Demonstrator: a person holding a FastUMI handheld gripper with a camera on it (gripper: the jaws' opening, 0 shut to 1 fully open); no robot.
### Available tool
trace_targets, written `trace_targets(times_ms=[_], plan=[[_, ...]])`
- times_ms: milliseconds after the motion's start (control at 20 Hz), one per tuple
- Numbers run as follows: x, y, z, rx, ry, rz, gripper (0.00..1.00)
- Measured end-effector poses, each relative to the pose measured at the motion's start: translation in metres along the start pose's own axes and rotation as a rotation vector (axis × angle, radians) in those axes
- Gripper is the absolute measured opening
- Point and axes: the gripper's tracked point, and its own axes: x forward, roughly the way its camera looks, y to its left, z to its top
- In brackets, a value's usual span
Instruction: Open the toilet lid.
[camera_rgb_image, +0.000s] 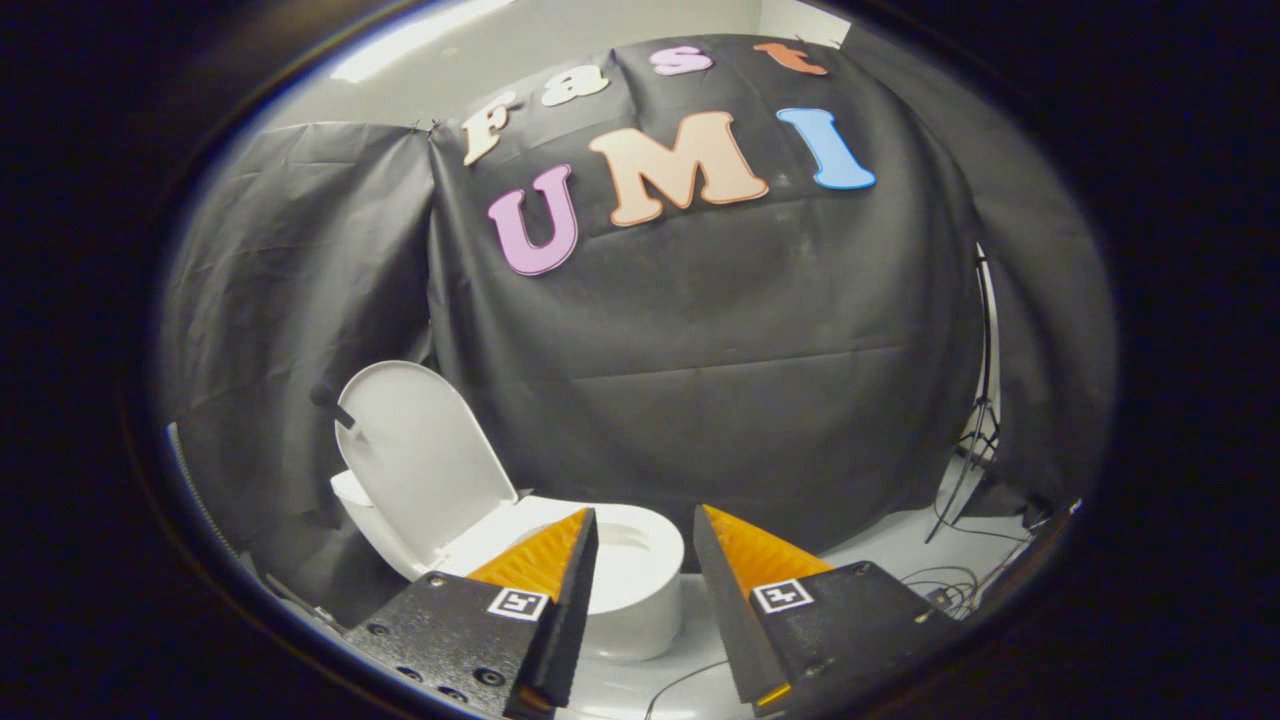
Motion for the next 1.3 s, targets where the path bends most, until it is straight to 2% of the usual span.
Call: trace_targets(times_ms=[350,1300], plan=[[-0.017,-0.036,-0.002,0.036,-0.03,-0.031,0.6],[-0.045,-0.091,0.004,-0.041,-0.037,-0.1,0.6]])
